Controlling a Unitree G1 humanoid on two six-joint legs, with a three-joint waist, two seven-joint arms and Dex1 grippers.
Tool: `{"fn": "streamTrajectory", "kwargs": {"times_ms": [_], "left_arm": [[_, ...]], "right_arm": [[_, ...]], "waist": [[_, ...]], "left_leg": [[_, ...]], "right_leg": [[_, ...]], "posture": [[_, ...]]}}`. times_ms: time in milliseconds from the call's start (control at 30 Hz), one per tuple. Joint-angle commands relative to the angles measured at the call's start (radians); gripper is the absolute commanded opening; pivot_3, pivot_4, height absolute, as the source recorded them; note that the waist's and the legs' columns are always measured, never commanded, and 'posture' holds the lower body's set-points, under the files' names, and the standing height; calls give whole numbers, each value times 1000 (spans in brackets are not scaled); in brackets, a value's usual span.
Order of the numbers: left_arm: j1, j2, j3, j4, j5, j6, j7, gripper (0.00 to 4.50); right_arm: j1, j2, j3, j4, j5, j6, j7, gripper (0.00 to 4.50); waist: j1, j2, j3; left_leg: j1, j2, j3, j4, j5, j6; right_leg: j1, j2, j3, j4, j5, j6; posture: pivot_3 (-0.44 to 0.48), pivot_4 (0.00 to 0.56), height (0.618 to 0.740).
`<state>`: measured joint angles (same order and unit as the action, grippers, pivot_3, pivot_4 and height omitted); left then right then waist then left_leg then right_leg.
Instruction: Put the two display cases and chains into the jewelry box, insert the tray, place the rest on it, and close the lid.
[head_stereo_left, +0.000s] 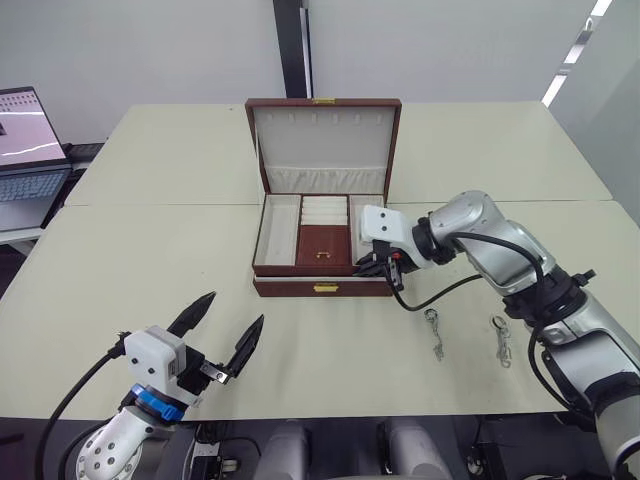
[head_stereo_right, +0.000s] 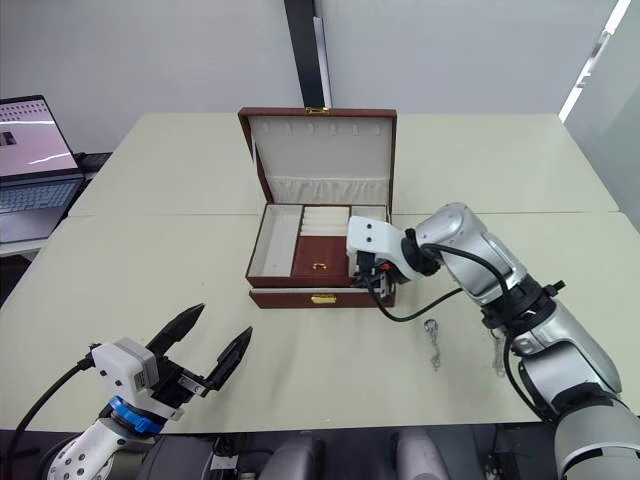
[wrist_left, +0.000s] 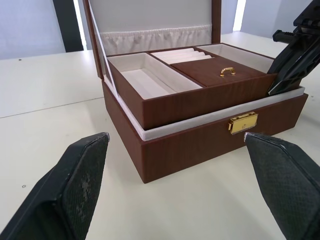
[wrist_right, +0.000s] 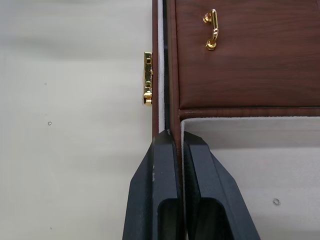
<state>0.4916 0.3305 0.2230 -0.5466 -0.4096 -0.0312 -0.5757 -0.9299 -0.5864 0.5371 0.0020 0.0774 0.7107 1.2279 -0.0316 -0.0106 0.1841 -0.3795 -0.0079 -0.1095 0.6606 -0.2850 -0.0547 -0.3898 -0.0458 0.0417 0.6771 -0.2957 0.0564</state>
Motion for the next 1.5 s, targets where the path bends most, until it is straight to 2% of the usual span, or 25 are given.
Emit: {"fn": "streamTrajectory", "kwargs": {"times_ms": [33,333,600,833,933,1100,1367,1500], "left_arm": [[-13,11,-9,-45,0,11,15,4500],[-36,16,-26,-51,7,34,27,4500],[-39,18,-25,-50,5,39,25,4500],[-51,25,-23,-39,0,40,21,4500],[-52,27,-22,-36,-3,40,17,4500],[-61,32,-20,-36,-3,46,18,4500],[-85,40,-18,-38,-5,65,23,4500],[-89,44,-15,-37,-7,68,22,4500]], "right_arm": [[-14,-15,-22,-44,-7,4,1,14],[-11,-6,-29,-53,-2,12,0,14],[-28,27,-106,-59,70,54,-10,2045],[7,176,-247,2,149,-35,-130,4099],[25,221,-276,53,154,-119,-163,3756],[63,296,-301,146,153,-257,-215,2014],[121,341,-276,328,78,-447,-249,17],[138,335,-250,380,41,-472,-235,17]], "waist": [[0,0,0],[1,0,0],[0,0,0],[-2,0,0],[-2,0,0],[-1,0,0],[-2,0,0],[-2,0,0]], "left_leg": [[0,0,0,0,0,0],[0,0,0,0,0,0],[0,0,0,0,0,0],[0,1,0,-1,0,0],[0,0,0,0,0,0],[0,0,0,-1,0,0],[1,0,0,0,0,0],[1,0,0,-1,0,0]], "right_leg": [[0,0,0,0,0,0],[0,0,0,0,0,0],[0,0,0,0,0,0],[0,1,0,0,0,0],[0,1,0,1,0,0],[0,0,0,0,0,0],[0,1,1,1,0,0],[0,1,1,1,0,0]], "posture": [[0,150,740],[0,150,740],[0,150,740],[0,150,740],[0,150,740],[0,150,740],[0,150,740],[0,150,740]]}}
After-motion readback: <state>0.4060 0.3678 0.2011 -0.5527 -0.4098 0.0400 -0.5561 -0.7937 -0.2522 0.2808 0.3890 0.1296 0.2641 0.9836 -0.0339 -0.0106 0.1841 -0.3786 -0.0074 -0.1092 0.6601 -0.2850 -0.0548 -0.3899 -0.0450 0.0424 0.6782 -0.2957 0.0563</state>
